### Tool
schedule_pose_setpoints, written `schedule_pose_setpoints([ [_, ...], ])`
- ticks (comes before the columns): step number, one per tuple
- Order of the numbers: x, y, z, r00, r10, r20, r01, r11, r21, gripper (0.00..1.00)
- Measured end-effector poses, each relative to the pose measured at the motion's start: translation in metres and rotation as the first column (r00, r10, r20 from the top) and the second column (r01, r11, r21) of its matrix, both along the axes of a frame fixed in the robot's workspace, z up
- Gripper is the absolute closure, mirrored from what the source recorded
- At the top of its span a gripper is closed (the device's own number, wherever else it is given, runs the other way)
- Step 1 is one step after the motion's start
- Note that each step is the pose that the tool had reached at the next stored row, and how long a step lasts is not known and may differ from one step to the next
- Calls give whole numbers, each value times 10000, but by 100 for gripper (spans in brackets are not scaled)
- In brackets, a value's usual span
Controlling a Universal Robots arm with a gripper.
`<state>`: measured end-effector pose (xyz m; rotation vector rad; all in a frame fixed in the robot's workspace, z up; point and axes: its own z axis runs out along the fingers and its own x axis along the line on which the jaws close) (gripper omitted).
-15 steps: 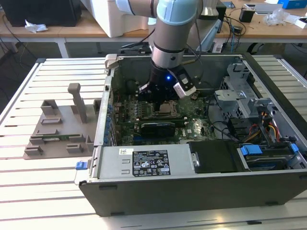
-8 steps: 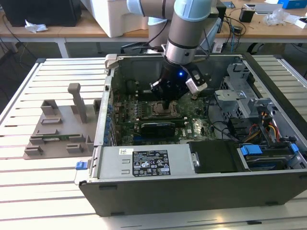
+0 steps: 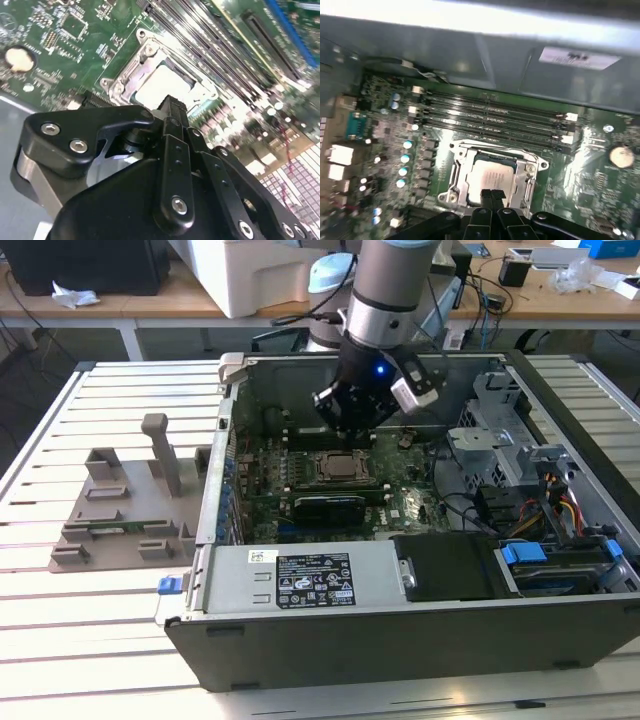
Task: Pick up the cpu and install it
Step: 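Install the second cpu locking lever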
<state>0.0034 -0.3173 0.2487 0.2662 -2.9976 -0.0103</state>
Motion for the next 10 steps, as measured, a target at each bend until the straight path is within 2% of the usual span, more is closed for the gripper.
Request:
schedule_pose_setpoints([
  [1,0,0,84,10000,1,-1,-1,10000,-3,89],
  [2,0,0,102,10000,1,0,-1,10000,-2,89],
  [10,0,0,107,10000,1,0,-1,10000,-1,89],
])
